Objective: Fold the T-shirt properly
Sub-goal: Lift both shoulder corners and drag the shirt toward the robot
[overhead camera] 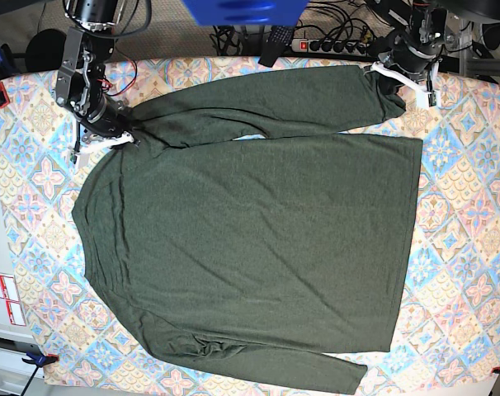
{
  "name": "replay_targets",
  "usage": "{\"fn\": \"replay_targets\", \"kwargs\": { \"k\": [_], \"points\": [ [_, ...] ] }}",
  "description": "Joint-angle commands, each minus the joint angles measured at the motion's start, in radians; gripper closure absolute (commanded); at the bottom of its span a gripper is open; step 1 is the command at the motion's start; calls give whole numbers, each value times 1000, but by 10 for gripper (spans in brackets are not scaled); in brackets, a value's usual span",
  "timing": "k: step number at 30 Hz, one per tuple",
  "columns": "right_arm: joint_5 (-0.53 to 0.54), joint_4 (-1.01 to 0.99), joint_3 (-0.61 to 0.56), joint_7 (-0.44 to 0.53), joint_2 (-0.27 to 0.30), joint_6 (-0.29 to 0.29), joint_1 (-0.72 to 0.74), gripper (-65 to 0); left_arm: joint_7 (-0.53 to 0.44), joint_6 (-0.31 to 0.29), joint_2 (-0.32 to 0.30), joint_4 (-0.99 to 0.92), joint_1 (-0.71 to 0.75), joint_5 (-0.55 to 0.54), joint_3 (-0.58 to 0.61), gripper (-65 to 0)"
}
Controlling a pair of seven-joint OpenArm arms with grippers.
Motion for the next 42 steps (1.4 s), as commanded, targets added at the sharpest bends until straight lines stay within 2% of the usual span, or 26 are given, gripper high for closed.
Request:
{"fn": "replay_targets", "kwargs": {
  "k": [1, 4, 9, 16, 26, 31, 42],
  "points": [
    [7, 24, 7, 7, 8, 3, 2, 0, -20, -6, -28, 41, 4, -3, -9, 0],
    [7, 24, 7, 12, 8, 3, 0, 0, -20, -6, -36, 82, 6, -3, -12, 0],
    [7, 26, 7, 15, 8, 3, 0, 0, -20, -6, -34, 102, -2, -3, -96, 0],
    [7, 26, 7, 16, 5, 3, 10, 0, -20, -6, -36, 104, -57, -5, -155, 0],
    [119, 26, 9, 16, 5, 3, 89, 0, -15, -6, -37, 104, -204, -3, -158, 0],
    [118, 26, 9, 16, 5, 3, 118, 0, -14, -6, -37, 104, -267, -3, -158, 0],
    [118, 21, 96, 16, 5, 3, 166, 0, -14, -6, -30, 36, -378, -2, -156, 0]
  ]
}}
